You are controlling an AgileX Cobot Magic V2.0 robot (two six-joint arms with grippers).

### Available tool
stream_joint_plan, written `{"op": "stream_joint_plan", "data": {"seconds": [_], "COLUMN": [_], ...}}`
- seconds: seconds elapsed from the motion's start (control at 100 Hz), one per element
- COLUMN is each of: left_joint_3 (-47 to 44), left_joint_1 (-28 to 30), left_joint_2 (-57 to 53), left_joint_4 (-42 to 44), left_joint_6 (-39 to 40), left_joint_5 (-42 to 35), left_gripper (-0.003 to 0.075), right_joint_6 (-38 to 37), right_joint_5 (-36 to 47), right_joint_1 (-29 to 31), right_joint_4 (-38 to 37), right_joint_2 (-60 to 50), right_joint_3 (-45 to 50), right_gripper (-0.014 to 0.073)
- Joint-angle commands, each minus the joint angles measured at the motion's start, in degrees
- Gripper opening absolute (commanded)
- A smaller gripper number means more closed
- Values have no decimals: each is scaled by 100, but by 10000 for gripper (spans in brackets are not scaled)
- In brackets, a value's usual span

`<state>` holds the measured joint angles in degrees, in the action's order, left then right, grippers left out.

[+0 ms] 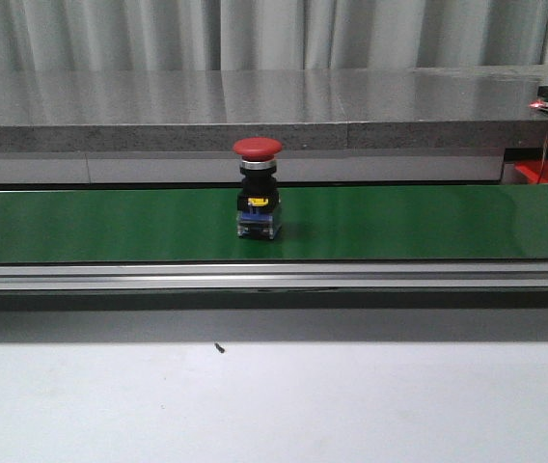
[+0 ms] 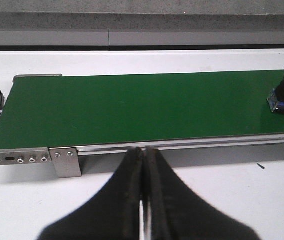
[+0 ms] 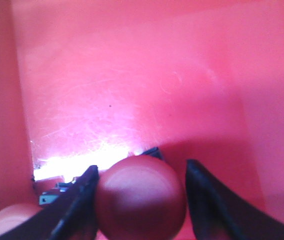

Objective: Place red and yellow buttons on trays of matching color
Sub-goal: 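Carry the red button into the red tray and open the right gripper, then move the right gripper down onto the second red button on the belt and grasp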

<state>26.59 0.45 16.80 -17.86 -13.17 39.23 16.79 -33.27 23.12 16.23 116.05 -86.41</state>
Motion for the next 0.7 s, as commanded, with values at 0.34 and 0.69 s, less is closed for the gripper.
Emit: {"op": "stream_joint_plan", "data": {"seconds": [0.34,0.69], "left_joint_3": [140,140], "left_joint_1": [-41,-41], "left_joint_2": [53,53], "left_joint_4": [-103,-103], "left_joint_6": [5,5], "left_joint_5": [-397,-397], "left_gripper": [-20,-20], "right_joint_6": [2,19], "right_joint_5": [370,71], "right_joint_1": [33,-44], "right_joint_4": [71,157], "right_joint_2": [-643,-1289], "right_joint_3": [-170,-159], "right_gripper": [414,414]}}
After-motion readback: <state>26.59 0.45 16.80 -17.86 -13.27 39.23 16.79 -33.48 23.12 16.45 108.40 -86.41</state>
